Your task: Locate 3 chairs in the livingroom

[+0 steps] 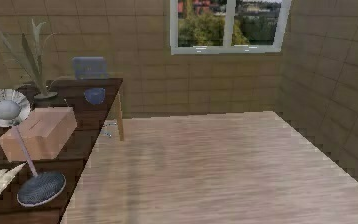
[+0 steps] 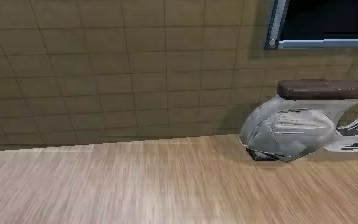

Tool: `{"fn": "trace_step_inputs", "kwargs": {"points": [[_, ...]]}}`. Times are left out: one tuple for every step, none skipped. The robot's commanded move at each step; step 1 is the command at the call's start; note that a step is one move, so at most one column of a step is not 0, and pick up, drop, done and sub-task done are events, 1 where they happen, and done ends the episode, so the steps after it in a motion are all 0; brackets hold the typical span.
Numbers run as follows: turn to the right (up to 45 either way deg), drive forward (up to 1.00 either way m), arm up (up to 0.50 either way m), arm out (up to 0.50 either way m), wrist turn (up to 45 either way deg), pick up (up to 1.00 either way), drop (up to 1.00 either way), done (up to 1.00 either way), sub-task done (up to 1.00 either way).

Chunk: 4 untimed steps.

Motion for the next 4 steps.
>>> {"fn": "trace_step_inputs", "kwargs": {"points": [[0.0,1.00,0.00,0.00,0.0,0.00,0.00,0.00,0.00],[-6.0,0.00,0.00,0.00,0.0,0.00,0.00,0.00,0.00],[-3.0,0.00,0.00,0.00,0.0,0.00,0.00,0.00,0.00],[0.0,0.50,0.00,0.00,0.0,0.00,0.00,0.00,0.00]]}}
